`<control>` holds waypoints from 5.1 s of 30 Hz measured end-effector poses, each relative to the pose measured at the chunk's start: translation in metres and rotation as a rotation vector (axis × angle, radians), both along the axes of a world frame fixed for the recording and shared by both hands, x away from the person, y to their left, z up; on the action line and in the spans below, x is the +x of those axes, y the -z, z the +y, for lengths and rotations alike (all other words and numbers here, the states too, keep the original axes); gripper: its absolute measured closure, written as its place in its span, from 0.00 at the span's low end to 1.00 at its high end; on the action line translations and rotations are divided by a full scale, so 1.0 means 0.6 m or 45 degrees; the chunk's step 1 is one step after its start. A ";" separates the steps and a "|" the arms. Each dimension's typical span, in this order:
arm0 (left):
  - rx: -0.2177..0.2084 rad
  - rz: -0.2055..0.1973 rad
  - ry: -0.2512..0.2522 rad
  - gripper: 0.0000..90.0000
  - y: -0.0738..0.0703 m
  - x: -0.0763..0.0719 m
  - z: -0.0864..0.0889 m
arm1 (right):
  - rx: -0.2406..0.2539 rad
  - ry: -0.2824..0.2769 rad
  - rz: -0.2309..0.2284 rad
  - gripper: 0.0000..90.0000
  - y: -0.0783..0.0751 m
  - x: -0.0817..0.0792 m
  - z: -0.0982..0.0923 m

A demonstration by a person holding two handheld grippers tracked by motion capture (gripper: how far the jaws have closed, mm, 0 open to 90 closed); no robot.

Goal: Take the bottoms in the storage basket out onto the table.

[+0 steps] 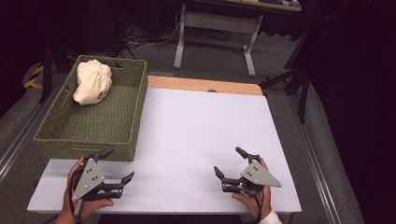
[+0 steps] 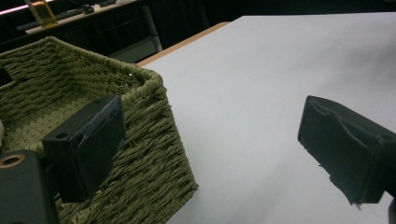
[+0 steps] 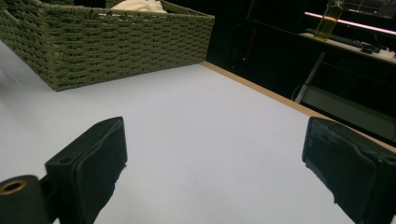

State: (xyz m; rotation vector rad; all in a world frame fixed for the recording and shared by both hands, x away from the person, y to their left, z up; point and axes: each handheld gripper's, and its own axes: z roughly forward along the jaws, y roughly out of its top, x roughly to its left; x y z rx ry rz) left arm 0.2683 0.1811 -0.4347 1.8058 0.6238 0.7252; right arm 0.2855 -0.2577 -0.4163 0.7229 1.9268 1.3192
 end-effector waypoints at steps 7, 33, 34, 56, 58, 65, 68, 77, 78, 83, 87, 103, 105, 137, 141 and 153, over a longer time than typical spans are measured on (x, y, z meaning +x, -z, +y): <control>0.002 0.019 0.003 0.10 0.003 -0.001 0.000 | -0.001 0.003 -0.016 0.09 -0.001 -0.003 -0.004; -0.026 -0.009 -0.099 0.11 -0.034 -0.001 0.043 | -0.005 0.006 -0.034 0.09 -0.006 0.000 -0.005; -0.030 -0.014 -0.109 0.11 -0.039 0.001 0.047 | -0.007 0.006 -0.034 0.09 -0.006 0.001 -0.005; 0.003 -0.062 -0.213 0.11 -0.127 0.055 0.086 | 0.008 0.019 -0.009 0.09 -0.003 0.005 -0.008; -0.002 -0.060 -0.214 0.11 -0.140 0.067 0.089 | 0.007 0.019 -0.009 0.09 -0.003 0.006 -0.008; 0.033 -0.022 -0.221 0.11 -0.173 0.114 0.092 | 0.010 0.025 -0.006 0.09 -0.003 0.007 -0.009; 0.058 -0.010 -0.231 0.11 -0.182 0.132 0.092 | 0.010 0.026 -0.006 0.09 -0.003 0.006 -0.010; 0.113 0.042 -0.269 0.11 -0.202 0.189 0.095 | 0.003 0.024 -0.004 0.09 -0.002 0.008 -0.010; 0.119 0.056 -0.282 0.11 -0.204 0.201 0.095 | 0.005 0.026 0.000 0.09 -0.002 0.008 -0.011; 0.120 0.094 -0.298 0.11 -0.209 0.232 0.097 | 0.007 0.024 0.002 0.09 -0.001 0.009 -0.011; 0.161 0.124 -0.334 0.11 -0.213 0.260 0.096 | 0.001 0.023 0.006 0.09 0.000 0.009 -0.010; 0.222 0.260 -0.429 0.11 -0.215 0.370 0.105 | -0.006 0.026 0.020 0.09 0.004 0.014 -0.011; 0.229 0.280 -0.448 0.11 -0.209 0.391 0.103 | -0.007 0.030 0.022 0.09 0.005 0.014 -0.012; 0.466 0.737 -0.677 0.10 -0.076 0.544 0.161 | -0.075 0.053 0.090 0.09 0.028 0.023 -0.002; 0.561 0.764 -0.722 0.11 -0.059 0.551 0.156 | -0.073 0.060 0.099 0.10 0.030 0.025 -0.004; 0.747 0.774 -0.725 0.20 -0.025 0.575 0.143 | -0.089 0.040 0.139 0.11 0.041 0.029 0.010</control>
